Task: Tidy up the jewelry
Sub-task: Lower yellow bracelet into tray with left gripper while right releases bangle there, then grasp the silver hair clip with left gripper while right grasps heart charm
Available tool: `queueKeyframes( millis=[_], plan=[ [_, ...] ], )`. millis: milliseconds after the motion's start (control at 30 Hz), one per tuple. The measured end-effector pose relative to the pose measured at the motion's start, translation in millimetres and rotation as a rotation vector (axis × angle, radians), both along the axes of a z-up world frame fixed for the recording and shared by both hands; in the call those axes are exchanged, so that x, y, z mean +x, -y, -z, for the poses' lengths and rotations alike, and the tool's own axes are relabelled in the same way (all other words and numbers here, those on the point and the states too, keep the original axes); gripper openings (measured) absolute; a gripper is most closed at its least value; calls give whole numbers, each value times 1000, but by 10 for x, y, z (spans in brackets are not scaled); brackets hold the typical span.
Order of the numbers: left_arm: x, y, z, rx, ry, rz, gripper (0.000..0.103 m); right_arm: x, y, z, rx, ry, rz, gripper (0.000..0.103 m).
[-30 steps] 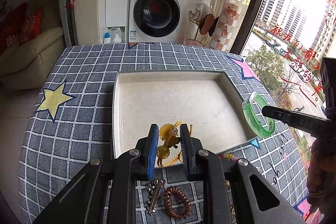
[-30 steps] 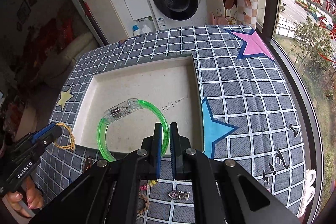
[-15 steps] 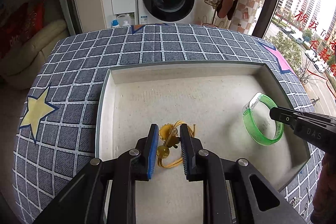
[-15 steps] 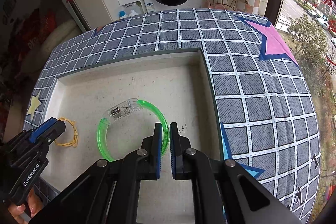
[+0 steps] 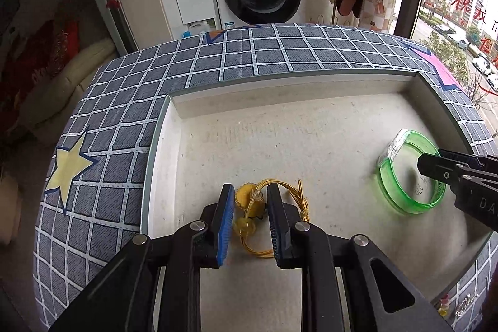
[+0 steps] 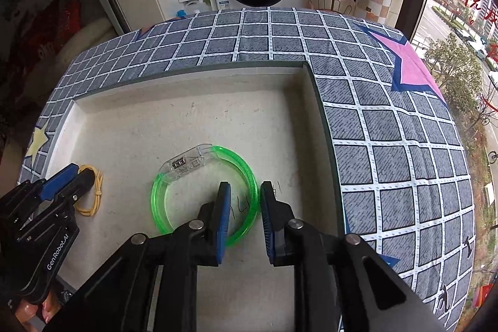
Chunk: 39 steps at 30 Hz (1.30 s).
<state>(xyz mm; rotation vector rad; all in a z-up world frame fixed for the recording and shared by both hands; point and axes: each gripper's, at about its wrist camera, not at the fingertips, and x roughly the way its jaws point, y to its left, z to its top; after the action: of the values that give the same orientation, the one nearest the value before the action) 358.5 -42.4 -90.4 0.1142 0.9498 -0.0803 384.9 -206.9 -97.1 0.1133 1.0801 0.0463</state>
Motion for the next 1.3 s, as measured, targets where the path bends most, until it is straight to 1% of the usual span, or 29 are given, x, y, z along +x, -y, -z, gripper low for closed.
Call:
queueKeyframes(
  millis=[67, 267, 300, 333, 367, 400, 433, 500, 567, 633, 700, 733, 800, 833, 933, 1000, 1100, 1167, 1233, 1300],
  plan=[
    [-17, -8, -27, -15, 6, 0, 34, -26, 43, -35, 49, 3, 16, 38],
    [-52, -34, -148, -41, 40, -14, 34, -89, 102, -182, 113, 27, 40, 38],
    [-56, -31, -169, -42, 46, -15, 50, -105, 110, -210, 123, 32, 42, 38],
    [-60, -28, -188, -41, 53, -19, 101, -117, 118, -237, 133, 36, 45, 38],
    [-77, -35, -213, -35, 74, -34, 103, -132, 113, -263, 139, 41, 47, 38],
    [-117, -39, -251, -29, 115, -43, 103, -141, 111, -286, 141, 45, 47, 38],
    [-136, -40, -272, -25, 123, -38, 103, -165, 102, -314, 143, 50, 46, 38],
    [-153, -33, -302, -28, 110, -21, 103, -202, 102, -359, 148, 57, 40, 38],
    [-221, -46, -374, -17, 136, -20, 103, -250, 118, -415, 155, 67, 41, 40],
    [-325, -75, -473, -16, 169, -16, 103, -312, 153, -480, 174, 80, 49, 47],
    [-429, -119, -579, -22, 189, -3, 103, -388, 196, -547, 195, 96, 53, 60],
    [-486, -156, -626, -30, 195, 0, 103, -430, 215, -584, 202, 106, 52, 63],
    [-599, -249, -705, -53, 199, -4, 103, -522, 253, -670, 209, 132, 47, 78],
    [-646, -298, -734, -71, 195, 0, 103, -574, 266, -714, 214, 146, 46, 83],
    [-834, -452, -767, -118, 180, -3, 103, -737, 313, -829, 245, 178, 40, 83],
    [-967, -555, -760, -132, 177, -23, 103, -852, 315, -881, 256, 193, 30, 87],
    [-1134, -697, -704, -167, 146, -44, 103, -1034, 280, -943, 235, 219, 3, 87],
    [-1242, -756, -654, -167, 139, -50, 103, -1157, 245, -964, 217, 233, -21, 87],
    [-1348, -797, -582, -153, 128, -42, 103, -1265, 223, -968, 209, 228, -41, 87],
    [-1444, -812, -499, -113, 121, -31, 103, -1362, 229, -947, 212, 207, -55, 87]
  ],
)
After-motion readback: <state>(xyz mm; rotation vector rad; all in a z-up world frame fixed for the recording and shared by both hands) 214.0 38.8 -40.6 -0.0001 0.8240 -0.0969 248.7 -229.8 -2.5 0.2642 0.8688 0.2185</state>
